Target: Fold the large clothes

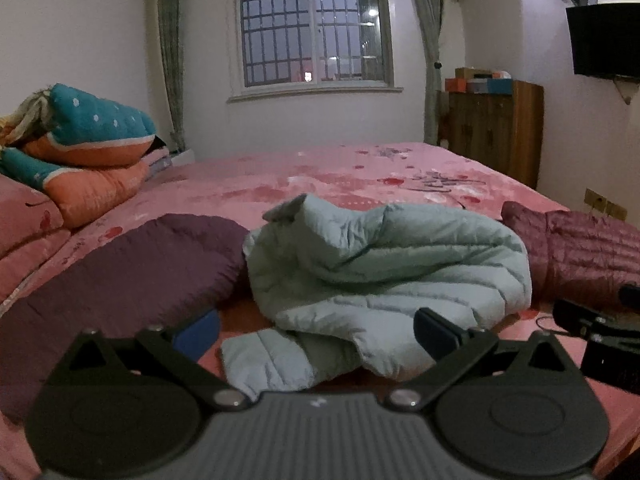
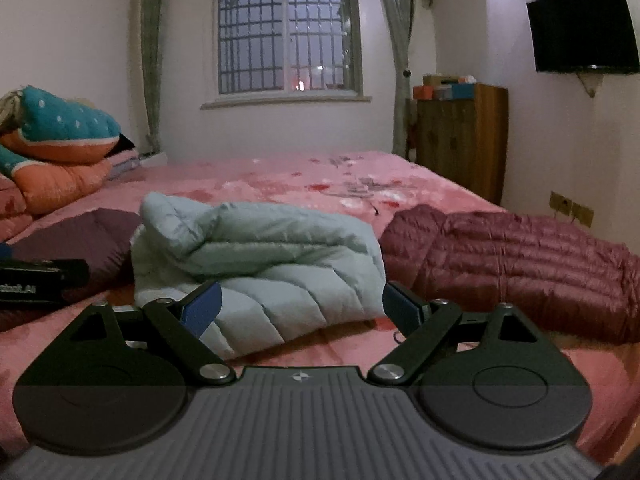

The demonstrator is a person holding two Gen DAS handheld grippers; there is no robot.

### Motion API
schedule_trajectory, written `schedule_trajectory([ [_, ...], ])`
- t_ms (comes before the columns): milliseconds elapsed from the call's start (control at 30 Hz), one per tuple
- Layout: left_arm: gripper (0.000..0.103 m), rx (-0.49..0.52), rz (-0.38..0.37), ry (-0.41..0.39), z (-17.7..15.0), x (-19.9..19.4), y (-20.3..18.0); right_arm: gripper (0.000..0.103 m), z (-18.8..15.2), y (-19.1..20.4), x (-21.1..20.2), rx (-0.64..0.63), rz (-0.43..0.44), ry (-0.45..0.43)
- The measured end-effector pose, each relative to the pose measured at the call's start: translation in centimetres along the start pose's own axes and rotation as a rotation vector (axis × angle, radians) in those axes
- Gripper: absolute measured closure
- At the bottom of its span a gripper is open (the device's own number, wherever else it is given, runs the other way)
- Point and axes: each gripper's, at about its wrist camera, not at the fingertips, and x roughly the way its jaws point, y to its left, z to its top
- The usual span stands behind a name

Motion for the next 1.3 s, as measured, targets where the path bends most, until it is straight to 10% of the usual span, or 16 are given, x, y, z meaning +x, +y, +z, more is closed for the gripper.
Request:
schedule_trajectory([
  [800, 0.006, -0.054, -0.153, 0.093, -4.4, 8.3, -2.2, 0.0, -0.8, -4.2, 9.7, 0.148, -0.061, 0.169],
  [1000, 0.024, -0.065, -0.172, 0.13, -4.7, 10.7, -3.6, 0.0, -1.7, -4.8, 10.4, 0.178, -0.053, 0.182],
  [1300, 0.085, -0.083, -0.199, 0.119, -3.4, 11.7, -4.9, 0.0, -2.2, -6.2, 10.3, 0.22, -0.043, 0.192],
])
